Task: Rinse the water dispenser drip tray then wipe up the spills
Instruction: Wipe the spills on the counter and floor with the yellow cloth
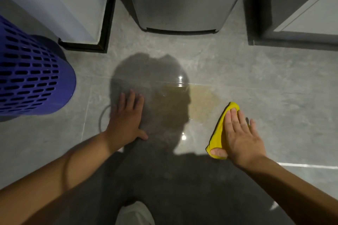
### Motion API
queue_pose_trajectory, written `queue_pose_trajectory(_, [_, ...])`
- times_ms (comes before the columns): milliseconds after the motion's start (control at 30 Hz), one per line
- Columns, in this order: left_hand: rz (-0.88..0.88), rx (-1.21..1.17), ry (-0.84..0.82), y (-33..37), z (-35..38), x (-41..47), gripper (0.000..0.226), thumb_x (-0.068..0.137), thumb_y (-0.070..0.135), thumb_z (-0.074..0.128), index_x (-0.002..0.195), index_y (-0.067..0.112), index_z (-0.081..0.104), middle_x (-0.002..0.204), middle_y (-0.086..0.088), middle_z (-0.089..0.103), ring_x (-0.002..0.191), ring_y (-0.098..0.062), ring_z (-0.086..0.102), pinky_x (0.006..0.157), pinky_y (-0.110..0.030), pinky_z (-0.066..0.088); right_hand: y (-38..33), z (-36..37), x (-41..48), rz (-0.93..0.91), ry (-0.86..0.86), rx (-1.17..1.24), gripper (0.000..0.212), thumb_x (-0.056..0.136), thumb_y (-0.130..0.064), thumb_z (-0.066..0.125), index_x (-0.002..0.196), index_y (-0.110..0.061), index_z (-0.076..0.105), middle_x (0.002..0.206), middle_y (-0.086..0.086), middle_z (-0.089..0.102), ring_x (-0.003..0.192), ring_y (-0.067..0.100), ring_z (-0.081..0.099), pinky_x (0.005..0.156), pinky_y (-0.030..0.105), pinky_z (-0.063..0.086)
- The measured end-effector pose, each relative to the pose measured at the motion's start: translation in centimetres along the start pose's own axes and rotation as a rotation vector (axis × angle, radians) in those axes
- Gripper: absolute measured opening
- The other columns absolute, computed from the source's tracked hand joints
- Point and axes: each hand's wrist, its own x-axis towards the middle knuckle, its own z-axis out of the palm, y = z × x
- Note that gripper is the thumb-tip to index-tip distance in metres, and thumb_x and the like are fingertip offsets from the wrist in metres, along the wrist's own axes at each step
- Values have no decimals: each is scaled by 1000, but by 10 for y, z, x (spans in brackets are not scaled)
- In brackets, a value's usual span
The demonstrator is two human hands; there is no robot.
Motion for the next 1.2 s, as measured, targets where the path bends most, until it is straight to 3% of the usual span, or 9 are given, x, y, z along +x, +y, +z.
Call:
queue_pose_trajectory(67, [-4, 7, -12, 5, -4, -1, 154, 53, 64, 92, 164, 13, -2, 172, -21, -10, 157, -52, -6, 123, -67, 19, -2, -11, 20, -19, 14, 31, 151, 62, -102, 33, 154, -1, -30, 169, 18, -27, 158, 34, -20, 127, 52, -5])
queue_pose_trajectory(133, [-8, 5, -18, 8, -6, 0, 154, 53, 61, 94, 163, 13, -3, 172, -22, -12, 156, -53, -7, 123, -69, 17, 2, -27, 45, -54, 92, 32, 155, 56, -106, 28, 156, 0, -27, 169, 20, -25, 158, 36, -19, 126, 53, -5])
queue_pose_trajectory(233, [-13, -5, -10, 8, -4, 2, 154, 51, 58, 96, 162, 13, -1, 172, -22, -10, 156, -53, -6, 123, -69, 17, 3, -40, 73, -153, 186, 4, 150, 57, -105, 8, 160, 1, -17, 170, 22, -18, 158, 38, -16, 128, 54, -4])
queue_pose_trajectory(467, [3, -74, 29, -2, -2, -3, 154, 49, 64, 94, 164, 23, 1, 175, -9, -11, 159, -43, -8, 122, -68, 15, -31, 20, 30, -257, 295, 195, 132, 77, -95, 35, 159, 7, 21, 168, 28, 16, 156, 47, 16, 123, 65, 18])
queue_pose_trajectory(633, [11, -89, 47, -4, -1, -2, 152, 46, 67, 92, 162, 28, 1, 174, -4, -12, 160, -38, -7, 123, -65, 15, -27, 20, 37, -342, 299, 105, 142, 67, -101, 36, 160, 4, 20, 169, 25, 12, 156, 45, 14, 122, 67, 18])
queue_pose_trajectory(867, [20, -78, 87, -13, -2, -12, 146, 53, 79, 82, 165, 30, 2, 175, -1, -8, 161, -30, -4, 126, -54, 16, -25, -69, 111, -253, 188, -24, 153, 50, -107, 15, 160, -7, -22, 168, 14, -28, 157, 34, -22, 127, 57, -4])
queue_pose_trajectory(967, [-38, -94, 62, -24, 0, -28, 143, 57, 77, 83, 165, 30, 1, 173, -4, -13, 160, -34, -3, 123, -58, 23, -35, -54, 92, -269, 208, -26, 150, 58, -104, 20, 162, -1, -11, 170, 20, -20, 158, 39, -16, 126, 60, 0])
queue_pose_trajectory(1100, [-192, -65, 2, -38, -2, -43, 149, 55, 78, 84, 165, 28, -3, 171, -21, -7, 156, -52, 2, 117, -63, 32, -45, 2, 44, -393, 304, 6, 138, 69, -97, 37, 157, 9, 26, 166, 31, 18, 154, 50, 17, 118, 70, 26])
queue_pose_trajectory(1200, [-192, -4, 6, -36, -2, -40, 149, 56, 77, 84, 165, 26, -4, 169, -25, -4, 152, -58, 9, 118, -65, 28, -42, 9, 42, -434, 324, -30, 139, 69, -95, 47, 160, 6, 14, 167, 30, 18, 154, 48, 17, 119, 69, 25])
